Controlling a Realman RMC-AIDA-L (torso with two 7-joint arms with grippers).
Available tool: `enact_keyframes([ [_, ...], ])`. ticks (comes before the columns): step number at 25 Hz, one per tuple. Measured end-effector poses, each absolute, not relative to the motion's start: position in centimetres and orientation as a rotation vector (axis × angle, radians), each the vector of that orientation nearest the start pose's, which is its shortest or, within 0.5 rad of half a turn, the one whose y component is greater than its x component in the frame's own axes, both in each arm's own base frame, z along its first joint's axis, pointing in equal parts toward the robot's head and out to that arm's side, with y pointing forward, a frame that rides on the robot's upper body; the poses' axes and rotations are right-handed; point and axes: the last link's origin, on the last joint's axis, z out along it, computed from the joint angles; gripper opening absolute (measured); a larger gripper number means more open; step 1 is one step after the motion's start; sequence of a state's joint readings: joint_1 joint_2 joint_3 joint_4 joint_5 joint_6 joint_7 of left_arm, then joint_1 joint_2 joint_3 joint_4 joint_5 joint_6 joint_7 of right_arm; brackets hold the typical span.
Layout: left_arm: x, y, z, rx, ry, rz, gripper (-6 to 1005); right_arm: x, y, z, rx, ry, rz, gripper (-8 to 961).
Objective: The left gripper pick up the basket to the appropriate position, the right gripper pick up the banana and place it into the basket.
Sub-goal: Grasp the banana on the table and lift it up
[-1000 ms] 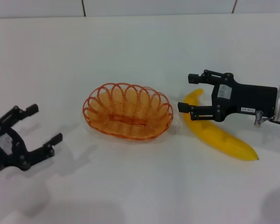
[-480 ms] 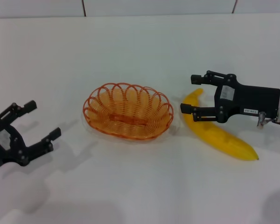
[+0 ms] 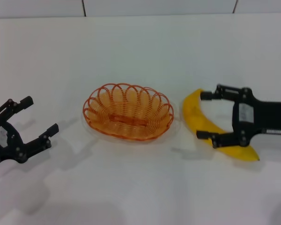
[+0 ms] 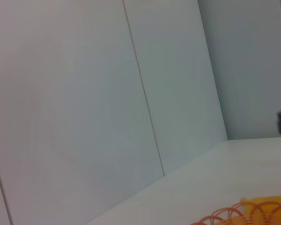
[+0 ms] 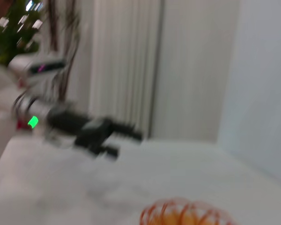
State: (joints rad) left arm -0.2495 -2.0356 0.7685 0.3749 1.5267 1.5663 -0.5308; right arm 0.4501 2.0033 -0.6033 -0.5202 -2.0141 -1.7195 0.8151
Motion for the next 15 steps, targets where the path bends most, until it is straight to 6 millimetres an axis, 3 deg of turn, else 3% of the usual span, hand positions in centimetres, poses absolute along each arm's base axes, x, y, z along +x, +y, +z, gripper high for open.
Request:
enact_keyframes([
  [10, -33.2, 25.1, 0.3, -2.304, -0.131, -0.758, 860, 31.7, 28.7, 3.8, -2.737, 0.283, 0.568, 816],
  [15, -33.1, 25.2, 0.3, -2.305, -0.128, -0.760, 859, 32.6, 29.1, 3.3, -2.710, 0.363, 0.496, 815],
])
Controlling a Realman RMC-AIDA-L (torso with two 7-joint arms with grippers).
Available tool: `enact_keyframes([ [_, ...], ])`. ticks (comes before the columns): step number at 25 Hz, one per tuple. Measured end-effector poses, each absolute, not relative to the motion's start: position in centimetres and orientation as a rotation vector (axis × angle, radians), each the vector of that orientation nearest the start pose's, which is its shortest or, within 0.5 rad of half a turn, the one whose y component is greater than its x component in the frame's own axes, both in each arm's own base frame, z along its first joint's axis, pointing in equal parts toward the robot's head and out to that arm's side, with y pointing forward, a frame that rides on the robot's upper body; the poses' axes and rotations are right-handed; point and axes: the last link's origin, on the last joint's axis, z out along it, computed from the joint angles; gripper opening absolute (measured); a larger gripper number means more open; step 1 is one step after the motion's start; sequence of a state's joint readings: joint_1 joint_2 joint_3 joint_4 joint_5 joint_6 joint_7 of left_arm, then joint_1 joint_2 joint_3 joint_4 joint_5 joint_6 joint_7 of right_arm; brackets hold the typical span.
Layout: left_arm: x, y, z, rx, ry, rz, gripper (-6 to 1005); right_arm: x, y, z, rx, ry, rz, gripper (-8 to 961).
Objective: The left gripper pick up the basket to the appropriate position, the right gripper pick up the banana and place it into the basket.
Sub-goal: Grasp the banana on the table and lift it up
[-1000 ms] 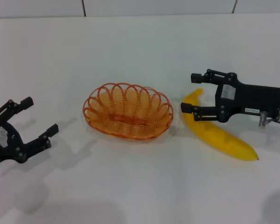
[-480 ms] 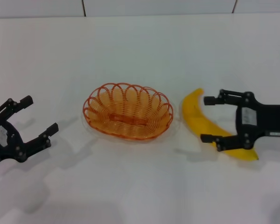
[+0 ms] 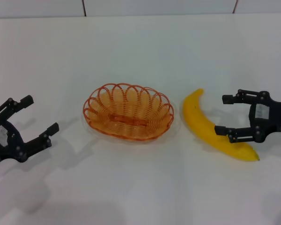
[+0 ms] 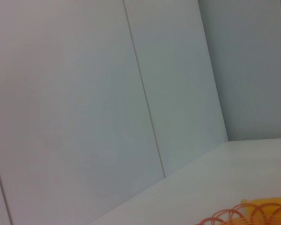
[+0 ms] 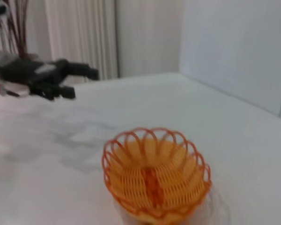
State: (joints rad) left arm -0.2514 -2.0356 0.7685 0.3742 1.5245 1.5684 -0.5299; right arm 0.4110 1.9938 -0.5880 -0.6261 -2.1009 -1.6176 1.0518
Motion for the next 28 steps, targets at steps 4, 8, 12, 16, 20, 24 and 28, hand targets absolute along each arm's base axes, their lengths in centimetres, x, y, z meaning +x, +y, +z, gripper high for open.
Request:
enact_keyframes([
  [4, -33.0, 25.3, 0.3, -2.306, -0.123, -0.763, 859, 32.6, 29.2, 2.4, -2.728, 0.364, 0.456, 814],
  [8, -32.9, 25.4, 0.2, -2.311, -0.119, -0.765, 859, 32.4, 29.1, 1.6, -2.758, 0.313, 0.430, 813],
  [12, -32.8, 25.4, 0.1, -2.315, -0.120, -0.768, 859, 32.6, 29.3, 0.8, -2.752, 0.282, 0.411, 812],
  [16, -32.8, 25.4, 0.1, -2.319, -0.122, -0.769, 859, 33.0, 29.9, 0.2, -2.737, 0.293, 0.349, 811],
  [20, -32.8, 25.4, 0.0, -2.321, -0.125, -0.770, 859, 33.2, 30.1, 0.1, -2.728, 0.302, 0.330, 810],
  [24, -32.8, 25.4, 0.0, -2.321, -0.125, -0.770, 859, 33.4, 30.2, 0.2, -2.714, 0.313, 0.318, 809],
  [28, -32.8, 25.4, 0.1, -2.320, -0.125, -0.771, 859, 34.0, 30.6, 0.3, -2.677, 0.362, 0.282, 808],
])
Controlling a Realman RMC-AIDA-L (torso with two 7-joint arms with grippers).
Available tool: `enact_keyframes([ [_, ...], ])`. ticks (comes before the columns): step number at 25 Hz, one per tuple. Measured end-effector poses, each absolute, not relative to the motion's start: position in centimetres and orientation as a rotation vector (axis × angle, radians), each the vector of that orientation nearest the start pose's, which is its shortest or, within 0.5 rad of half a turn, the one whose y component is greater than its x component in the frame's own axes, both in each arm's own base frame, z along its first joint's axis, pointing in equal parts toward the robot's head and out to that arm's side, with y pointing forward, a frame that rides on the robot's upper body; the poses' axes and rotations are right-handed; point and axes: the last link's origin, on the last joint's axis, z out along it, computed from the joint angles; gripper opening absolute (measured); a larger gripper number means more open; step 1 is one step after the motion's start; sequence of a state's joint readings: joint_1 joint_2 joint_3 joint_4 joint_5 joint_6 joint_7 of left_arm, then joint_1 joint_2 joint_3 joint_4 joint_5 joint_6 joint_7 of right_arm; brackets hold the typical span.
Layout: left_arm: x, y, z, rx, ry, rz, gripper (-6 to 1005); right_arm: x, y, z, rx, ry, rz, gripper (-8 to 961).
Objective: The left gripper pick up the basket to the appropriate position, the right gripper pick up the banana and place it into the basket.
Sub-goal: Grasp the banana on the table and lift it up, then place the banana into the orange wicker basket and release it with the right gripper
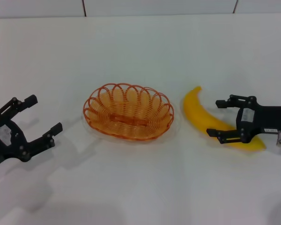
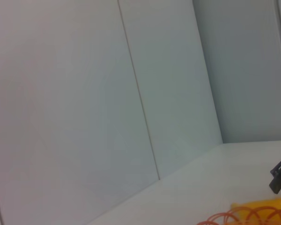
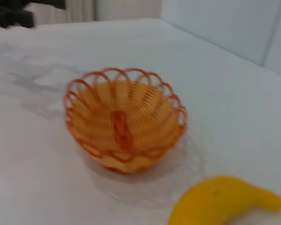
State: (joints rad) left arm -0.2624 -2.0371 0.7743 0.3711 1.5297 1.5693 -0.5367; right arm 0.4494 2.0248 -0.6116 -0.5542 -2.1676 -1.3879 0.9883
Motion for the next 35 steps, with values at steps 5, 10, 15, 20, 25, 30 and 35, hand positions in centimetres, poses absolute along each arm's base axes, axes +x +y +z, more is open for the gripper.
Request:
enact_keyframes([
  [5, -32.8, 25.4, 0.1, -2.320, -0.125, -0.771, 860, 34.2, 30.8, 0.3, -2.664, 0.391, 0.273, 806],
  [10, -32.8, 25.4, 0.1, -2.318, -0.125, -0.771, 860, 34.1, 30.8, 0.3, -2.669, 0.388, 0.275, 805],
  [15, -32.8, 25.4, 0.1, -2.316, -0.125, -0.772, 860, 34.1, 30.7, 0.1, -2.688, 0.384, 0.256, 804],
  [20, -32.8, 25.4, 0.1, -2.317, -0.126, -0.771, 860, 33.9, 30.8, 0.0, -2.694, 0.409, 0.264, 737],
  [25, -32.8, 25.4, 0.1, -2.318, -0.126, -0.771, 860, 33.2, 30.8, 0.4, -2.715, 0.420, 0.305, 628],
  [30, -32.8, 25.3, 0.0, -2.325, -0.124, -0.771, 860, 32.8, 31.0, 1.1, -2.713, 0.418, 0.325, 499],
  [35, -32.6, 25.0, -0.2, -2.351, -0.116, -0.786, 860, 32.1, 31.4, 1.6, -2.693, 0.395, 0.374, 467],
])
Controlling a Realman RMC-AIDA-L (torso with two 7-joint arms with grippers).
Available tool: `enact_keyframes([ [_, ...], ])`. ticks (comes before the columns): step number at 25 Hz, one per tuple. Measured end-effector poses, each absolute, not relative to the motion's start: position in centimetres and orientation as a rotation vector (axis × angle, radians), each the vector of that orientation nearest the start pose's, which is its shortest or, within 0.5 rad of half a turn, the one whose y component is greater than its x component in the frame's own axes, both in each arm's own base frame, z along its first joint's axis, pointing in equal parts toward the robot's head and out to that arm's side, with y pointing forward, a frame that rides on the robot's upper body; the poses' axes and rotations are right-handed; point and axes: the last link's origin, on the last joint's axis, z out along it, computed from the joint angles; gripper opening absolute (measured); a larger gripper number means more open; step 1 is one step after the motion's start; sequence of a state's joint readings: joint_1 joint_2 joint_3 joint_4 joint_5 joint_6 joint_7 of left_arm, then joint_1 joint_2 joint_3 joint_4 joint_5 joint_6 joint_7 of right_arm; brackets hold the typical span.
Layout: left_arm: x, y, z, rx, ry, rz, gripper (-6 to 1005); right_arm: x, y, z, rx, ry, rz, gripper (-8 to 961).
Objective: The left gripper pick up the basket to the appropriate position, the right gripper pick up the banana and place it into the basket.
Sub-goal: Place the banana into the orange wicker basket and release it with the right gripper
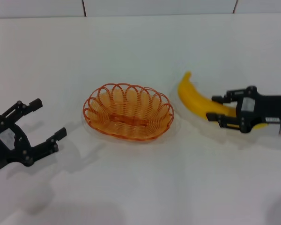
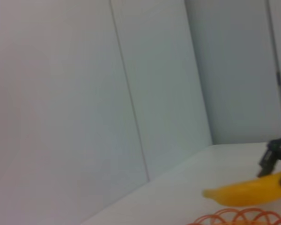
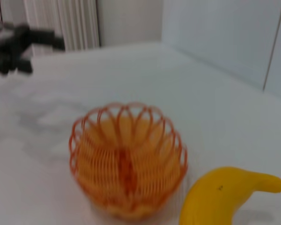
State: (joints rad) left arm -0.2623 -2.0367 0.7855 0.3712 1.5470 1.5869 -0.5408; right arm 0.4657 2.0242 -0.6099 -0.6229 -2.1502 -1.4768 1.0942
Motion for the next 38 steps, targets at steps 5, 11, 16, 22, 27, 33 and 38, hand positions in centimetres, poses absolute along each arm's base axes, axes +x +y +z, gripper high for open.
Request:
enact_keyframes([
  [5, -32.3, 24.6, -0.5, -2.420, -0.195, -0.833, 860, 29.4, 32.4, 1.9, -2.723, 0.266, 0.498, 467],
  [11, -31.7, 26.4, -0.2, -2.524, -0.377, -0.847, 859, 26.4, 33.4, 0.7, -2.814, 0.117, 0.551, 468],
  [16, -31.6, 27.4, -0.9, -2.567, -0.408, -0.785, 859, 24.5, 34.1, -0.7, -2.895, 0.024, 0.543, 468],
  [22, -32.0, 27.9, -1.6, -2.590, -0.426, -0.700, 859, 22.1, 34.8, -1.8, -2.941, -0.071, 0.567, 468],
  [27, -32.0, 28.6, -2.1, -2.596, -0.439, -0.655, 859, 21.0, 35.2, -2.9, -2.933, -0.143, 0.575, 468],
  [33, -31.7, 28.8, -2.2, -2.598, -0.426, -0.663, 859, 20.5, 35.0, -5.0, -2.966, -0.203, 0.512, 467],
  [38, -31.6, 28.8, -2.2, -2.600, -0.419, -0.666, 859, 20.2, 35.5, -5.6, -2.927, -0.213, 0.501, 478],
])
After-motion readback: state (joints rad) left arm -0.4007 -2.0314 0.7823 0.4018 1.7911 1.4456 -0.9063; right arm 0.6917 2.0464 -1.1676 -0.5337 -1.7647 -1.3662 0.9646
